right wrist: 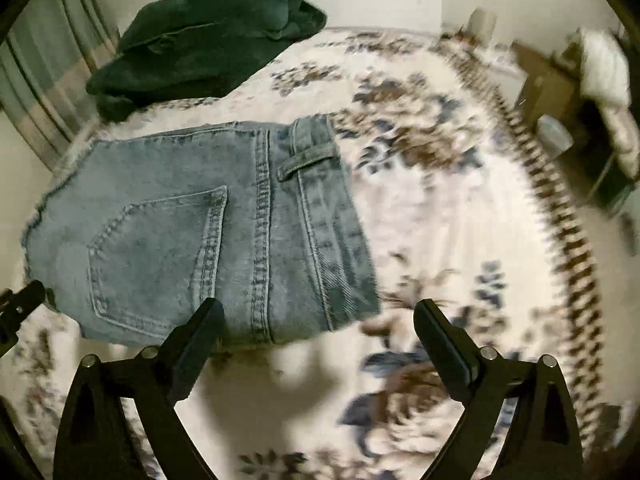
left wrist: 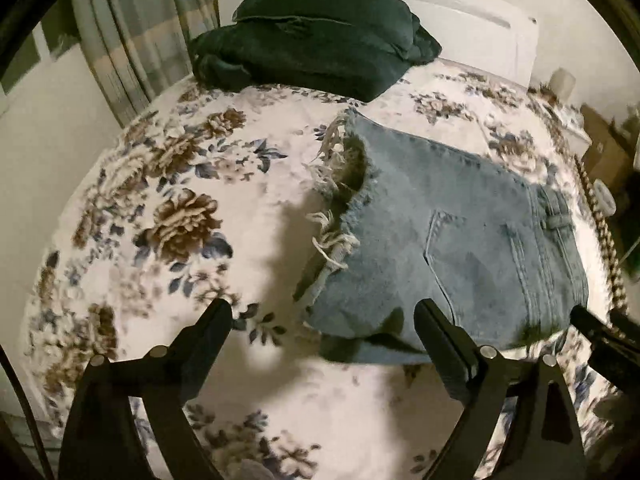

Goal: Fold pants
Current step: 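Lower the folded shorts onto the bed and open both tools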

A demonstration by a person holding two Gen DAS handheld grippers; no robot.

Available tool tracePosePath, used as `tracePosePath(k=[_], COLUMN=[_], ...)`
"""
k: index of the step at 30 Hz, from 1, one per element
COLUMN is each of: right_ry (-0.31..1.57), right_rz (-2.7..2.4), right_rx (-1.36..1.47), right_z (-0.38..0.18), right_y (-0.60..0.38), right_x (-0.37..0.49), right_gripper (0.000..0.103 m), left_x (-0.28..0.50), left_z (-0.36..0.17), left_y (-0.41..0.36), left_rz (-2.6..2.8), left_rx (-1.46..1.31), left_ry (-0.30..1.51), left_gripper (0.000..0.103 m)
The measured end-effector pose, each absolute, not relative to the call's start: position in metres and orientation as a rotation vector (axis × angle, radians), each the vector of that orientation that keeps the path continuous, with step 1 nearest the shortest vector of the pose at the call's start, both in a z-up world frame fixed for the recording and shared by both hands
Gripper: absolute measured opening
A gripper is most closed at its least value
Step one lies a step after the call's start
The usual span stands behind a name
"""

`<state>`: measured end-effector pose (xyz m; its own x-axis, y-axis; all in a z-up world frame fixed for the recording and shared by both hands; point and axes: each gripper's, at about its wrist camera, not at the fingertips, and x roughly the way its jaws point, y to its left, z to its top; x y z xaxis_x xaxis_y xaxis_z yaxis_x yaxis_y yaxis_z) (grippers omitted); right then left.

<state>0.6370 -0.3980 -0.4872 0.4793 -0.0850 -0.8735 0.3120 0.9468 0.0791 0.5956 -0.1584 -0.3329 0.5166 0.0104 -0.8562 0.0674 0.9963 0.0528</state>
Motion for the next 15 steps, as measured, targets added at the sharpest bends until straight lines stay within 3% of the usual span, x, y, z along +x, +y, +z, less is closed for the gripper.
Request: tracePosePath(k=[7, 15], right_ry=[0.987, 0.876], right_rz=[-0.302, -0.319], right_rx=[0.187, 0.175], right_z=[-0.419, -0.281], right_y=[-0.381, -0.36], right_x=[0.586, 0.494], right_gripper=[0.098, 0.099], left_x=[0.56, 0.487], left_z=[-0.283, -0.177], left_y=[-0.164, -0.162], left_rz=[-0.048, -0.066], left_rx=[0.11, 0.118], left_ry=[0.978, 0.897], left_gripper=[0.093, 0.093])
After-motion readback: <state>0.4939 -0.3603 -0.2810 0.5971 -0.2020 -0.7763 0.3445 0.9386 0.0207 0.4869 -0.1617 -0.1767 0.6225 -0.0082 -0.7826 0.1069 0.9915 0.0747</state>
